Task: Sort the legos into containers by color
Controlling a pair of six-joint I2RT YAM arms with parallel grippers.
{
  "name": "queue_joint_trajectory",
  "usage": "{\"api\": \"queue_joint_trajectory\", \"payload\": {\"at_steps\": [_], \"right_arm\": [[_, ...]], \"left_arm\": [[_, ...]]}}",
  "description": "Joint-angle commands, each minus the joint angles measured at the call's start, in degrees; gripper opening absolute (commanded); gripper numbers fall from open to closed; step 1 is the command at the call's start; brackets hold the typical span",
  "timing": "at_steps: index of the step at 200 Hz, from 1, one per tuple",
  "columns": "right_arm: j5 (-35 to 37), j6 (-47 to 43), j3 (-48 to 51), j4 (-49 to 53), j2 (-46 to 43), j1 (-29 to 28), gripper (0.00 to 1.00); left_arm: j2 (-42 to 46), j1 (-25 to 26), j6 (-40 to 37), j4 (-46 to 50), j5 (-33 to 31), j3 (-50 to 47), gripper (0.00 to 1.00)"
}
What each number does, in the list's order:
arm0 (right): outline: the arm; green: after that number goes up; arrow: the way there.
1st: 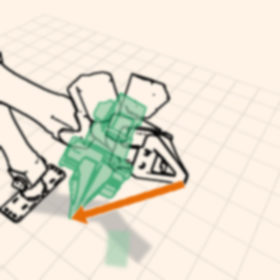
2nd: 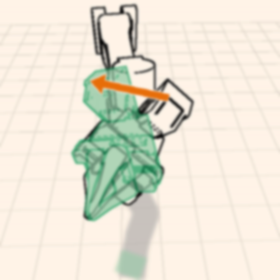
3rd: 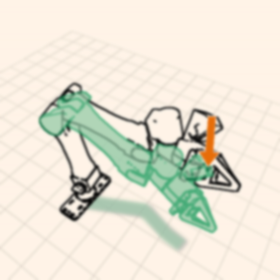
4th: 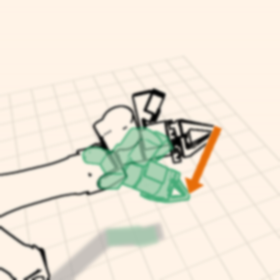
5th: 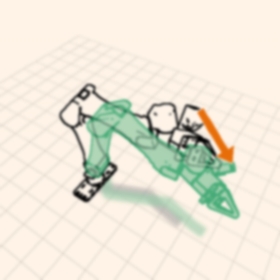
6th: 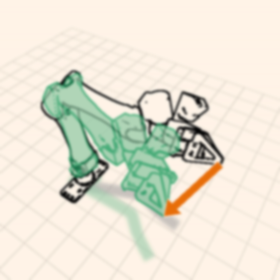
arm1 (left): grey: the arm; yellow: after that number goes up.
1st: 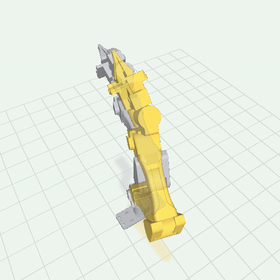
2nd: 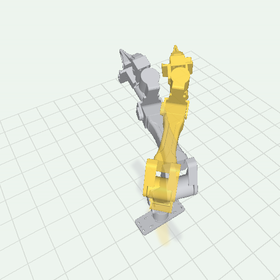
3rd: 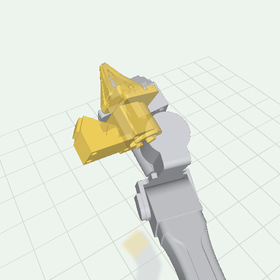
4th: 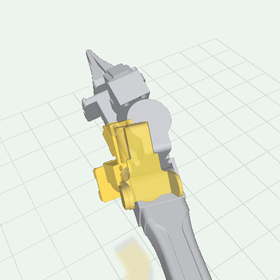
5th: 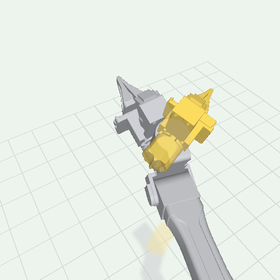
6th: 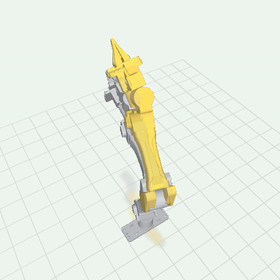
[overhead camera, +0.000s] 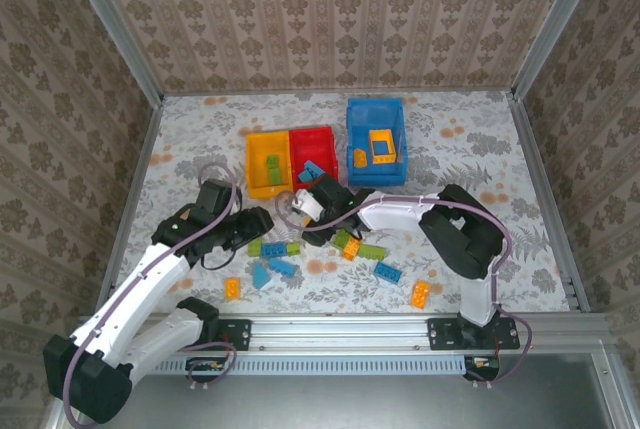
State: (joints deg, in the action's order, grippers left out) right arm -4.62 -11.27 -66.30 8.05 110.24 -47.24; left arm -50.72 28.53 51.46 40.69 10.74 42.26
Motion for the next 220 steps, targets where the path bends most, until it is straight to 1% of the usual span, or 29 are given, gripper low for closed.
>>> {"api": "queue_joint_trajectory", "payload": {"at_steps": [1, 16, 35, 51, 62, 85, 109, 127, 149, 161, 181, 220], "right_arm": [[-0.87, 0.83, -1.98, 1.96, 1.30, 0.21, 0.49], [-1.00, 1.34, -1.99, 2.02, 0.50, 0.21, 0.39], [-0.03, 1.73, -1.27, 1.76, -3.08, 0.31, 0.31], [1.24, 3.11, 0.22, 0.70, -8.43, 1.30, 0.30], [2.29, 4.90, 1.35, 0.11, -12.22, 3.21, 0.29], [4.37, 10.52, 4.67, -1.24, -18.85, 8.81, 0.28], [6.63, 16.09, 6.07, -1.54, -21.26, 15.01, 0.28], [8.31, 20.35, 5.17, -1.01, -20.11, 18.88, 0.28], [9.75, 24.87, 0.36, 3.23, -15.08, 22.06, 0.28], [10.64, 26.26, -2.49, 5.42, -12.15, 22.82, 0.28], [10.84, 27.50, -5.19, 6.08, -8.57, 23.31, 0.28], [12.70, 28.77, -10.57, 10.17, -3.07, 23.74, 0.29]], "left_arm": [[0.81, 0.29, 0.84, 0.10, 0.51, -0.51, 0.57], [0.58, 0.32, 0.37, 0.10, 0.49, 0.07, 0.57], [-0.05, 0.32, -0.63, 0.09, 0.25, 1.19, 0.57], [-1.35, 0.46, -2.20, -0.53, 0.31, 2.93, 0.57], [-2.64, 1.01, -3.42, -1.13, 0.01, 4.56, 0.57], [-6.43, 3.66, -6.75, -3.40, -1.32, 8.96, 0.57], [-11.96, 7.62, -10.92, -6.03, -2.67, 14.79, 0.57], [-16.12, 10.43, -13.57, -7.98, -3.33, 18.73, 0.57], [-21.50, 12.70, -15.93, -9.25, -3.70, 23.38, 0.57], [-24.00, 13.86, -17.09, -9.87, -3.79, 25.77, 0.57], [-27.36, 14.94, -18.63, -9.95, -3.42, 28.81, 0.57], [-30.41, 16.08, -20.84, -9.76, -3.27, 30.68, 0.57]]}}
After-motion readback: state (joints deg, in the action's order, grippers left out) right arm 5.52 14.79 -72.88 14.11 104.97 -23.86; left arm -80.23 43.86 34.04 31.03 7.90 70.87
